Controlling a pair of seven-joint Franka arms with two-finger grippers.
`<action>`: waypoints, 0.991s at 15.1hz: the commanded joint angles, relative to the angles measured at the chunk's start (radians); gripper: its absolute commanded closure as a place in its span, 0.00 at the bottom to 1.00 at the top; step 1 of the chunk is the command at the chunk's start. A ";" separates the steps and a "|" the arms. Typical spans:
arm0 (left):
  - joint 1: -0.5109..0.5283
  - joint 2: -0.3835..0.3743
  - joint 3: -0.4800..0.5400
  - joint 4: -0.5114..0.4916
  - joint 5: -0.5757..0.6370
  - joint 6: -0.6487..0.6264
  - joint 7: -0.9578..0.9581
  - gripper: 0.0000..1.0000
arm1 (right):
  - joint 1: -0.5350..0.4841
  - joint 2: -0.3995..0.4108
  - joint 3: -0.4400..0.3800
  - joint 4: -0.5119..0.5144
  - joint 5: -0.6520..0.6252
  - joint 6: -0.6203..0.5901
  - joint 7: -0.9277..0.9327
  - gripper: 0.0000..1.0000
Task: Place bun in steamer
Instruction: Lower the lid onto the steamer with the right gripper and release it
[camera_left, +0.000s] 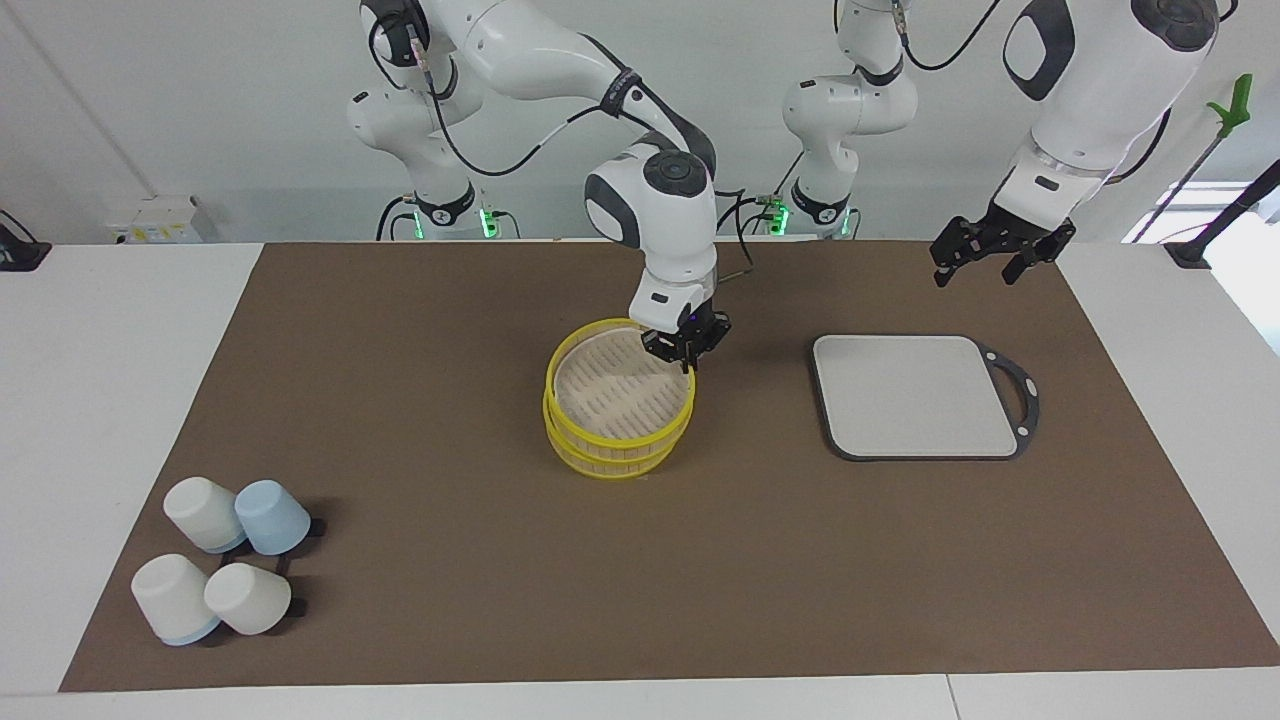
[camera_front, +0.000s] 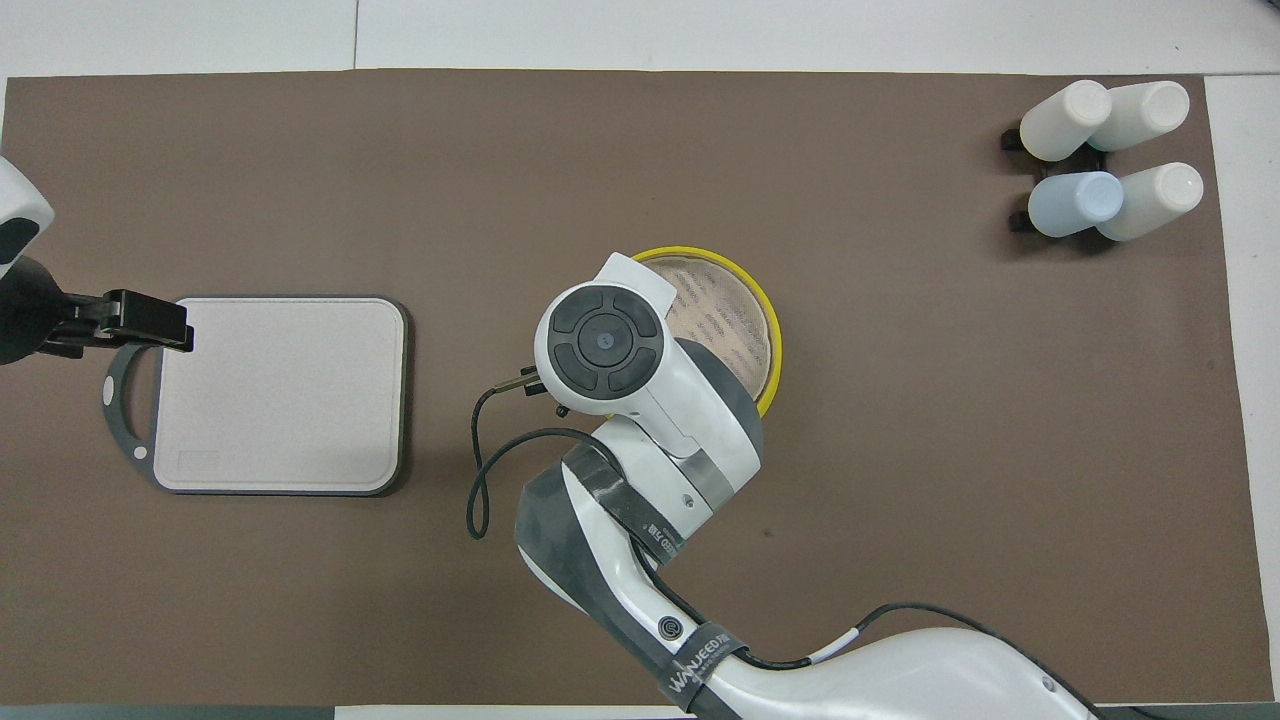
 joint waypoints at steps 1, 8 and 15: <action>0.019 -0.029 -0.006 -0.027 -0.006 -0.011 0.029 0.00 | -0.009 -0.025 0.004 -0.035 -0.007 -0.010 -0.005 1.00; 0.017 -0.029 -0.006 -0.027 -0.006 -0.010 0.029 0.00 | -0.010 -0.034 0.003 -0.048 -0.008 -0.016 -0.006 1.00; 0.017 -0.029 -0.005 -0.027 -0.006 -0.008 0.029 0.00 | -0.012 -0.034 0.004 -0.050 -0.008 -0.023 -0.015 1.00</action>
